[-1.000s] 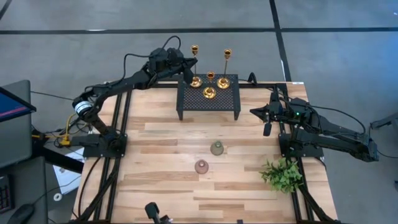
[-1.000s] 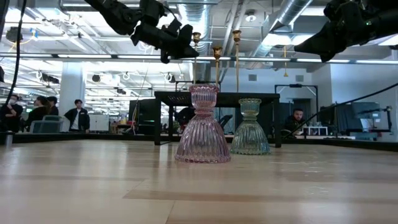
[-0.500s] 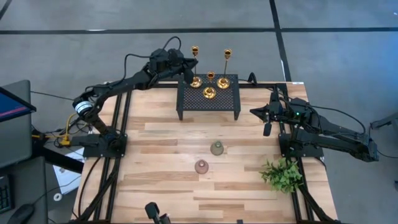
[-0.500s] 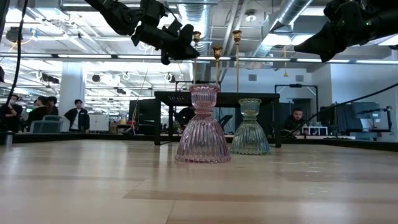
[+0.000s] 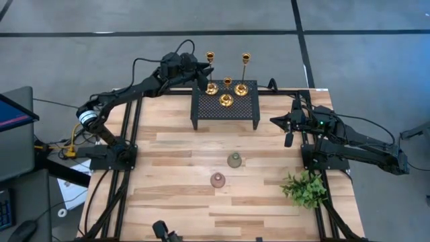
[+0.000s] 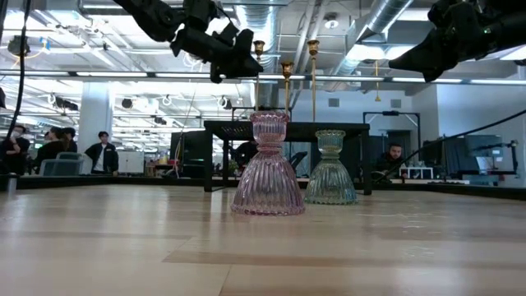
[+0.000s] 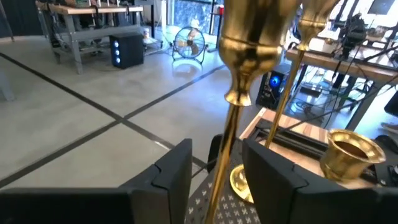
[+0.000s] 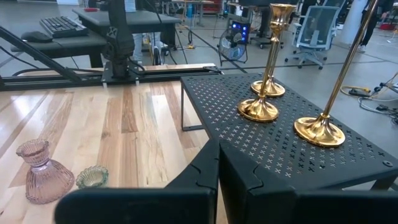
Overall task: Pick & Place candle stick holders
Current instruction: Put the purple glass candle holder on the shelf
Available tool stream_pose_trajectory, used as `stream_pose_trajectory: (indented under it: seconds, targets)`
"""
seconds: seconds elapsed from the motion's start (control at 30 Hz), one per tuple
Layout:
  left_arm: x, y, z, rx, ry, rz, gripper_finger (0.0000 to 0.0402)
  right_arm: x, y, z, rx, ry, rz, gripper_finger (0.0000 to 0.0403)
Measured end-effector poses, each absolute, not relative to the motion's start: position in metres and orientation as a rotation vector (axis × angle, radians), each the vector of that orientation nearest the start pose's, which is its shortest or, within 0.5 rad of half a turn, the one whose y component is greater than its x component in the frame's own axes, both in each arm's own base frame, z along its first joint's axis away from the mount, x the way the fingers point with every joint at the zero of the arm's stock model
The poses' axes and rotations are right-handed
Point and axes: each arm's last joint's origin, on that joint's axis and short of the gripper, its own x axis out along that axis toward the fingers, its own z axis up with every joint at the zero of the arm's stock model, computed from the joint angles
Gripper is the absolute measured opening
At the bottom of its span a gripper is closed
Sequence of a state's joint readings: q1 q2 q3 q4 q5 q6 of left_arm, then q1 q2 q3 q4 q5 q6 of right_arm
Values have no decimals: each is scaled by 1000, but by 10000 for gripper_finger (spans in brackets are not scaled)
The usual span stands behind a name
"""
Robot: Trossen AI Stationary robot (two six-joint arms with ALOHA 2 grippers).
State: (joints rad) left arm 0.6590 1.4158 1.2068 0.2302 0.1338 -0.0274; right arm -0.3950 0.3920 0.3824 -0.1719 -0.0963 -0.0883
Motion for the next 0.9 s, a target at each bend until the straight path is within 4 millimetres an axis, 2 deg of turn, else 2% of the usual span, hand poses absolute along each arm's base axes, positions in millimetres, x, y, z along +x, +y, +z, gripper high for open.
stream_pose_trajectory:
  seconds: [0.2, 0.43, 0.6, 0.77, 0.9]
  targets:
    - [246, 189, 383, -32, 11, 536, 141, 109, -42, 244, -43, 191, -290, 0]
    - [224, 170, 397, 8, 63, 506, 137, 109, -42, 244, -42, 192, -290, 0]
    - [204, 153, 401, 52, 145, 482, 97, 109, -42, 244, -42, 193, -290, 0]
    - [187, 135, 384, 75, 165, 415, 20, 109, -42, 244, -42, 192, -290, 0]
    - [178, 117, 354, 122, 209, 299, 7, 109, -42, 244, -42, 192, -290, 0]
